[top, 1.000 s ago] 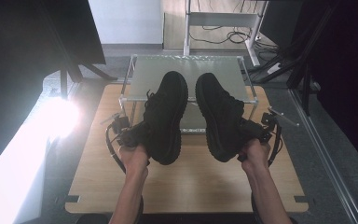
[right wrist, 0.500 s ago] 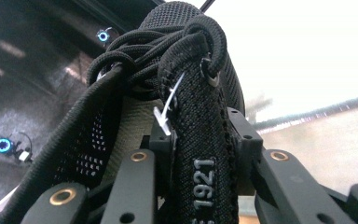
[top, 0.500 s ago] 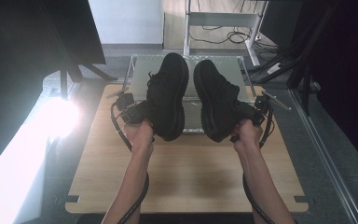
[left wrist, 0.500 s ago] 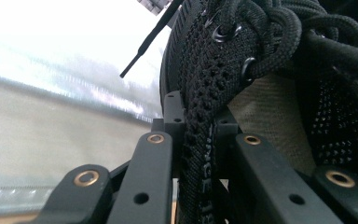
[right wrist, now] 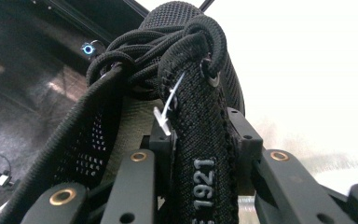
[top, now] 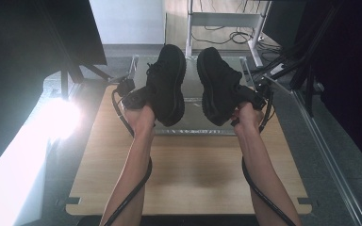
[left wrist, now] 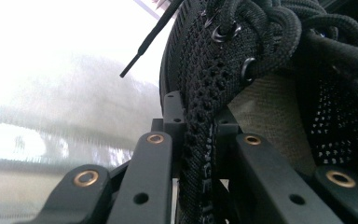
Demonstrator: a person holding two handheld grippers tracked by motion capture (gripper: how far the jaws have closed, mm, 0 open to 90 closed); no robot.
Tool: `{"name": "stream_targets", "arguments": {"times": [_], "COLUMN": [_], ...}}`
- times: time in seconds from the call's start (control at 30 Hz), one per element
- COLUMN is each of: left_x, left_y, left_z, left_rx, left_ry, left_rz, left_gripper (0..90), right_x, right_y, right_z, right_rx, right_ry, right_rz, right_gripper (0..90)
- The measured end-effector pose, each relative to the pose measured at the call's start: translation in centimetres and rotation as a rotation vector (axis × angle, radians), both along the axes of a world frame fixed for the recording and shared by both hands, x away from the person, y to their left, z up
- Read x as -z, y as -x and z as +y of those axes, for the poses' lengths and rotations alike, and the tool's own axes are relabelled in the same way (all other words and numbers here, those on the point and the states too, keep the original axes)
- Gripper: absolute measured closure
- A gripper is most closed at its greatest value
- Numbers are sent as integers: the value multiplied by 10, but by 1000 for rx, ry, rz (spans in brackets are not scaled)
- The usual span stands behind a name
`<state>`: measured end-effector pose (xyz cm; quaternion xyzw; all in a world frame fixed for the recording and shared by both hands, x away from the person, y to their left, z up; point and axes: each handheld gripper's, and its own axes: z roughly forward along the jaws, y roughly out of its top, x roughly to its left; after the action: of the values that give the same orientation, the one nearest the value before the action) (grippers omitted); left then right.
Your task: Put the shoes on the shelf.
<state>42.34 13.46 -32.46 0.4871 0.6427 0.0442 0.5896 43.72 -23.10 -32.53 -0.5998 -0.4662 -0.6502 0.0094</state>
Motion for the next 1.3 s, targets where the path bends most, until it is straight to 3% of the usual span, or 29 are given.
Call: {"name": "stream_targets", "arguments": {"times": [0.57, 0.73, 0.83, 1.0, 1.03, 1.13, 1.3], "left_x": [-12, -16, -17, -15, -15, -16, -19], "left_y": [-50, -57, -60, -66, -67, -70, -75], "left_z": [-18, -24, -23, -23, -23, -22, -26], "left_rx": [-16, -28, -44, -50, -50, -58, -69], "left_ry": [-73, -125, -159, -177, -176, -188, -244], "left_rz": [40, 57, 68, 90, 93, 103, 123], "left_gripper": [805, 805, 805, 805, 805, 803, 793], "right_x": [2, 6, 7, 5, 4, 3, -1], "right_y": [-47, -59, -67, -74, -76, -78, -81], "right_z": [7, 15, 20, 24, 26, 28, 33], "right_rx": [38, 42, 59, 65, 68, 70, 78], "right_ry": [-5, 2, 28, 42, 67, 76, 139], "right_rz": [57, 77, 91, 91, 90, 93, 89], "right_gripper": [689, 689, 689, 688, 688, 687, 677]}}
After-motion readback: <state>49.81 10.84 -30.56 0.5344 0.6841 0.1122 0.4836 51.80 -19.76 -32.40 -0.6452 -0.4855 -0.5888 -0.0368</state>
